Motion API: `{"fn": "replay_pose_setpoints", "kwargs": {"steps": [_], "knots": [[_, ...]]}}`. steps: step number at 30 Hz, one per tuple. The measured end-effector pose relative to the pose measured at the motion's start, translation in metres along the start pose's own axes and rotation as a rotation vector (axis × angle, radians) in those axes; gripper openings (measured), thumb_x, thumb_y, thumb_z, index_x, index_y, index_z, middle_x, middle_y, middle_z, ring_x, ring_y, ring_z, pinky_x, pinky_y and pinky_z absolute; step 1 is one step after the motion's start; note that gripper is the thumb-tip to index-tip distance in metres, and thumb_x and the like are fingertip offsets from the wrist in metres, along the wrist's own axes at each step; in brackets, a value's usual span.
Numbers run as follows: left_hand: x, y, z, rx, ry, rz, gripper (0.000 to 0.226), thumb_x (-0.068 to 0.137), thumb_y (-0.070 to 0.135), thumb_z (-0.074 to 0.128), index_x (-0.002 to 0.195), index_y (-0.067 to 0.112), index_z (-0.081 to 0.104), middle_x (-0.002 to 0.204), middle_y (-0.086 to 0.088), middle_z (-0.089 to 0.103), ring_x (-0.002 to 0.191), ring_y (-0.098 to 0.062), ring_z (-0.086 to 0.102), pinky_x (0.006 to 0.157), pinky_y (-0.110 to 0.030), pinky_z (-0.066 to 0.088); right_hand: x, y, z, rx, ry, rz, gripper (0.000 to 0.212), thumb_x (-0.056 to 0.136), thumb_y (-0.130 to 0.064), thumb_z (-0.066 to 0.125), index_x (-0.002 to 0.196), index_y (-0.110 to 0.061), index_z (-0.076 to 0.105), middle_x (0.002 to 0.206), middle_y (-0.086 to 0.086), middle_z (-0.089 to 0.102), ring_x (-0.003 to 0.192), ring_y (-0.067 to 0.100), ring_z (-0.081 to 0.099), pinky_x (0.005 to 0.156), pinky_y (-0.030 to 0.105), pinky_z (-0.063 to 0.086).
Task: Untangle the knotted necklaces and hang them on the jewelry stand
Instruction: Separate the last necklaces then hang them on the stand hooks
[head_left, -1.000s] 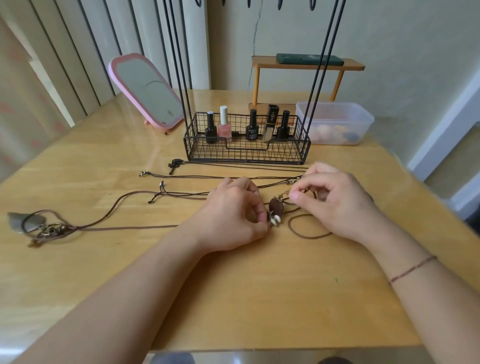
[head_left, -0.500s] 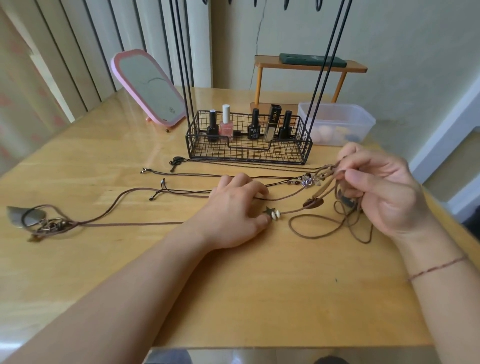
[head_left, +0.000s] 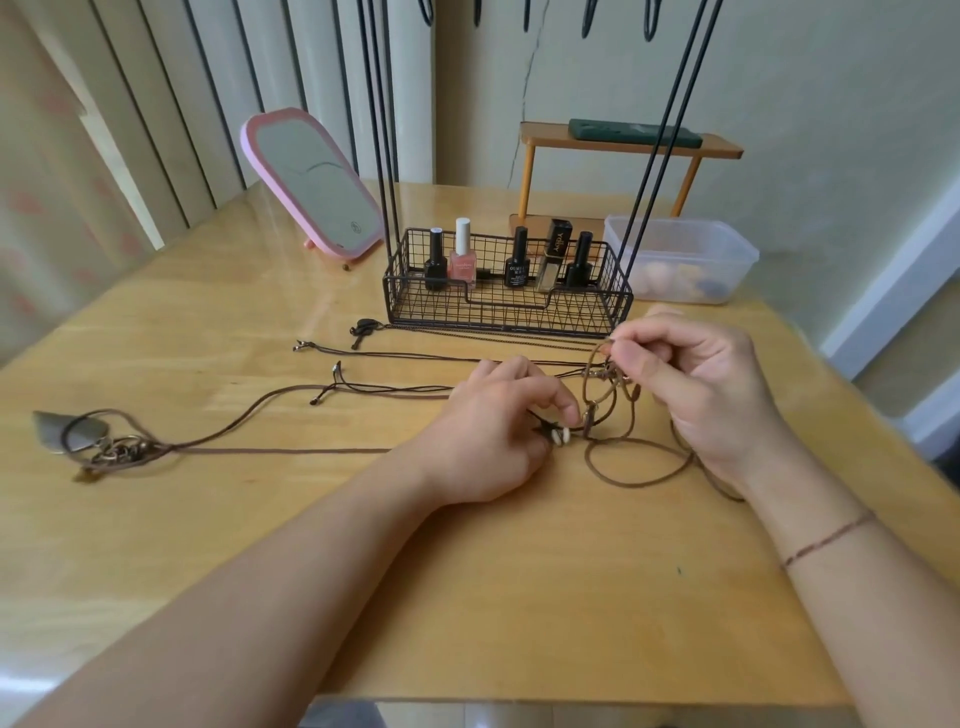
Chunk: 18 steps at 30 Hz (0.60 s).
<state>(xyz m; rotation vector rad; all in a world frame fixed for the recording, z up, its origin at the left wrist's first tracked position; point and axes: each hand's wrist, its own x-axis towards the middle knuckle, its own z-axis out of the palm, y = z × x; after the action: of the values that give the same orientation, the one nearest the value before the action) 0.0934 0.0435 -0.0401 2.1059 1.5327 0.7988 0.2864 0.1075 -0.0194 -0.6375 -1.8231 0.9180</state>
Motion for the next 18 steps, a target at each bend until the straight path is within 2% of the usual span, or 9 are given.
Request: {"fn": "replay_pose_setpoints", "kwargs": {"steps": [2, 4, 6, 8, 11, 13, 15, 16, 18], "knots": [[0.001, 0.000, 0.001, 0.039, -0.018, -0.014, 0.036, 0.084, 0.012, 0.063, 0.100, 0.044, 0.055, 0.107, 0.013, 0.053, 0.103, -0.017, 0.040, 0.099, -0.044, 0.038, 0.001, -0.004, 0.002, 0.120, -0.002, -0.011, 0.004, 0.084, -0.033, 0.075, 0.085, -0.031, 0.078, 0.070, -0.011, 0.050, 0.063, 0.003, 0.042, 0.057, 0.010, 0.036], [0.002, 0.000, 0.002, 0.076, -0.035, -0.014, 0.032, 0.086, 0.014, 0.061, 0.103, 0.041, 0.058, 0.108, 0.012, 0.053, 0.102, -0.017, 0.038, 0.098, -0.043, 0.037, 0.000, -0.008, 0.001, 0.256, -0.025, 0.005, 0.017, 0.079, -0.046, 0.079, 0.085, -0.031, 0.078, 0.071, -0.008, 0.052, 0.061, 0.005, 0.040, 0.051, 0.014, 0.034], [0.002, 0.000, 0.002, 0.078, -0.049, -0.016, 0.029, 0.088, 0.016, 0.060, 0.101, 0.043, 0.059, 0.111, 0.012, 0.053, 0.105, -0.017, 0.038, 0.099, -0.042, 0.036, 0.001, -0.011, -0.002, 0.335, -0.079, 0.028, 0.020, 0.076, -0.049, 0.080, 0.083, -0.030, 0.079, 0.071, -0.010, 0.055, 0.060, 0.007, 0.040, 0.048, 0.016, 0.031], [0.003, 0.000, 0.003, 0.073, -0.048, -0.011, 0.026, 0.089, 0.019, 0.060, 0.099, 0.044, 0.061, 0.111, 0.012, 0.052, 0.105, -0.016, 0.038, 0.099, -0.042, 0.036, 0.000, -0.013, -0.007, 0.338, -0.161, 0.012, 0.019, 0.078, -0.047, 0.079, 0.084, -0.029, 0.079, 0.072, -0.011, 0.057, 0.061, 0.008, 0.043, 0.050, 0.017, 0.032], [0.003, -0.002, 0.004, 0.090, -0.028, 0.003, 0.023, 0.090, 0.021, 0.060, 0.104, 0.039, 0.068, 0.111, 0.012, 0.052, 0.105, -0.016, 0.039, 0.100, -0.042, 0.038, -0.002, -0.015, -0.019, 0.252, -0.289, 0.004, 0.024, 0.082, -0.048, 0.075, 0.086, -0.024, 0.079, 0.070, -0.002, 0.054, 0.063, 0.013, 0.043, 0.056, 0.019, 0.035], [0.003, -0.003, 0.004, 0.129, -0.004, 0.004, 0.023, 0.090, 0.023, 0.061, 0.109, 0.035, 0.070, 0.113, 0.011, 0.055, 0.106, -0.017, 0.042, 0.099, -0.042, 0.041, -0.004, -0.013, -0.028, 0.192, -0.264, 0.046, 0.034, 0.082, -0.058, 0.071, 0.086, -0.025, 0.078, 0.064, 0.009, 0.041, 0.057, 0.021, 0.033, 0.052, 0.027, 0.025], [0.004, -0.005, 0.004, 0.192, 0.049, 0.006, 0.023, 0.091, 0.029, 0.063, 0.112, 0.032, 0.071, 0.112, 0.009, 0.059, 0.105, -0.019, 0.047, 0.095, -0.041, 0.044, -0.005, -0.012, -0.035, 0.140, -0.171, 0.094, 0.040, 0.080, -0.067, 0.067, 0.085, -0.029, 0.078, 0.063, 0.019, 0.028, 0.057, 0.029, 0.022, 0.050, 0.033, 0.017], [0.005, -0.007, 0.004, 0.223, 0.080, 0.003, 0.022, 0.091, 0.033, 0.063, 0.112, 0.031, 0.071, 0.110, 0.008, 0.061, 0.103, -0.020, 0.049, 0.093, -0.040, 0.046, -0.006, -0.012, -0.036, 0.114, -0.132, 0.090, 0.039, 0.080, -0.067, 0.067, 0.085, -0.030, 0.078, 0.063, 0.022, 0.028, 0.057, 0.029, 0.022, 0.049, 0.032, 0.017], [0.005, -0.009, 0.002, 0.281, 0.134, -0.006, 0.020, 0.092, 0.038, 0.062, 0.108, 0.031, 0.071, 0.100, 0.010, 0.062, 0.098, -0.019, 0.050, 0.088, -0.037, 0.046, -0.006, -0.013, -0.037, 0.084, -0.070, 0.056, 0.023, 0.083, -0.052, 0.070, 0.086, -0.031, 0.078, 0.063, 0.021, 0.035, 0.054, 0.022, 0.026, 0.047, 0.028, 0.019]]}}
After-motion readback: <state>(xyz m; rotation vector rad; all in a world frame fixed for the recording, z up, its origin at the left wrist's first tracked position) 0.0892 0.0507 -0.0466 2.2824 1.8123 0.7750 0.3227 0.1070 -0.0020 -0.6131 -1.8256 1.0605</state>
